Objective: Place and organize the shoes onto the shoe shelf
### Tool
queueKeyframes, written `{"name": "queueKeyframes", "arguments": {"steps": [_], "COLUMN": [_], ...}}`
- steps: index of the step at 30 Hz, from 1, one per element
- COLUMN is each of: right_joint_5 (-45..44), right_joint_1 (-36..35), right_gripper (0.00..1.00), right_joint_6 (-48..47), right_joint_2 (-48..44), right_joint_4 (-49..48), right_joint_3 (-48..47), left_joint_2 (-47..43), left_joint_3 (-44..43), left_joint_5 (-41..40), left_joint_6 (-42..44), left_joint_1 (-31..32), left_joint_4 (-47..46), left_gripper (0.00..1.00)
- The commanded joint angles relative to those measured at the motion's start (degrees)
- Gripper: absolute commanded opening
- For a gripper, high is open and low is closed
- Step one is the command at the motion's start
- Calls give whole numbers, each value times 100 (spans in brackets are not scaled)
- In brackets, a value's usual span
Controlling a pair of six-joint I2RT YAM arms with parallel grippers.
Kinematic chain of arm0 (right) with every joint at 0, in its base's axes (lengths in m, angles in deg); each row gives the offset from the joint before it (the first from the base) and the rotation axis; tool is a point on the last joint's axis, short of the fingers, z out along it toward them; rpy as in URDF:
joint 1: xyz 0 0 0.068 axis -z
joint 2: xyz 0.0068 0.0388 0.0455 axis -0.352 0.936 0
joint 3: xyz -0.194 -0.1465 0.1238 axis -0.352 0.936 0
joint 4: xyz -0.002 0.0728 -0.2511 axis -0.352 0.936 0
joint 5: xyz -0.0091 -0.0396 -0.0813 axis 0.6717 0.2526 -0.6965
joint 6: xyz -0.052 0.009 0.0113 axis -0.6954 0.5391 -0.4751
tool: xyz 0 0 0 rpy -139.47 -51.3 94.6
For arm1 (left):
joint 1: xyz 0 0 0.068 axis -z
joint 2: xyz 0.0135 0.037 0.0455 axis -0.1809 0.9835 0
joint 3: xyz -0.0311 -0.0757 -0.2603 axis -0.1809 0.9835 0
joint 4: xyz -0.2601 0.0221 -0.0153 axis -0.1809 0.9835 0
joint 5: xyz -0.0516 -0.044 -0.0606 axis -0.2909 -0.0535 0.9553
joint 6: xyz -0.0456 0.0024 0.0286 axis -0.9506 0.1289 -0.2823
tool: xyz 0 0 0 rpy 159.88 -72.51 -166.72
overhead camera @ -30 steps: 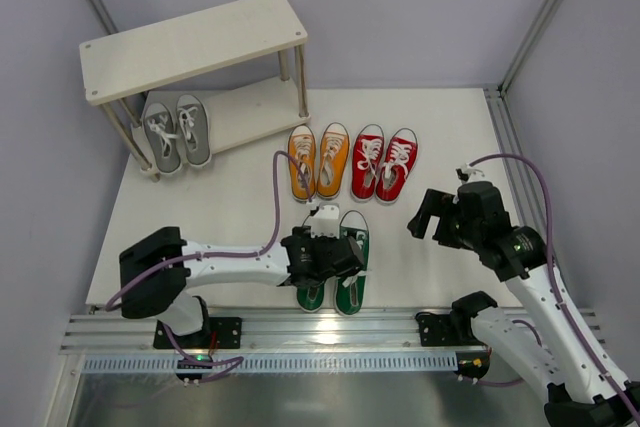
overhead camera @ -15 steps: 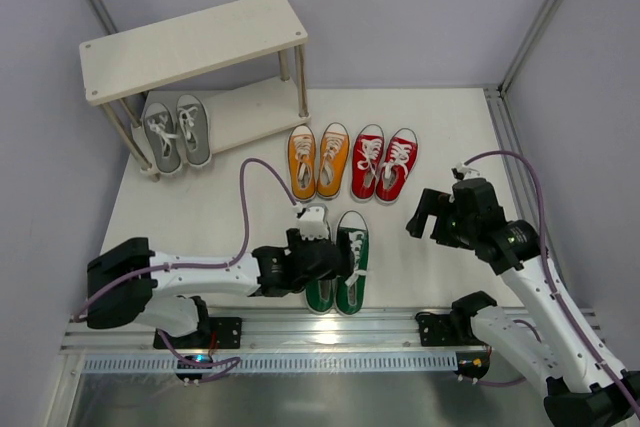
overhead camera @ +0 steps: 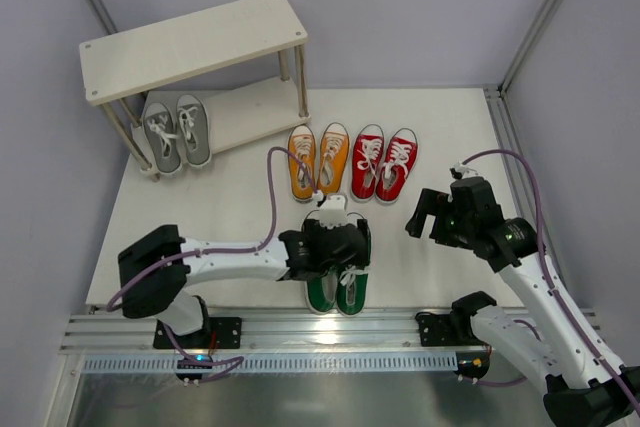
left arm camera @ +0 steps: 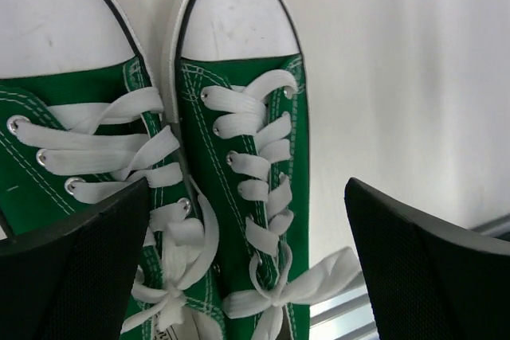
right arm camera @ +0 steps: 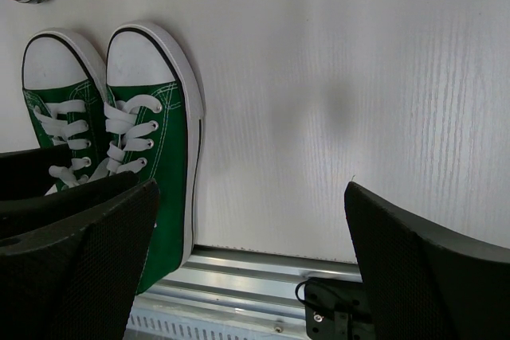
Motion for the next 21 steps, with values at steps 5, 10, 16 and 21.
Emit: {"name": "queueKeyframes", "arguments": {"steps": [5,10,16,21], "right_joint_5": [-77,-68,20,73], "right_joint_1": [-30,-30,-30,-29], "right_gripper": [98,98,98,98], "right_joint_6": [-16,37,89,107], "right_joint_2": [-44,-88,-97,18], "right_joint_4": [-70,-105,-254,-289], "right_joint_3": [-81,60,235,183], "left_joint_2": [867,560,480,858], "left_joint_3": [-773,-289,546,485], "left_joint_5": [-118,-188,346,673], "left_joint_6": [-349,-752,-754,-499], "left_joint_1": [-47,-47,-55,-55], "left_joint_4": [2056,2249,1347,1054], "left_gripper": [100,99,59,0]}}
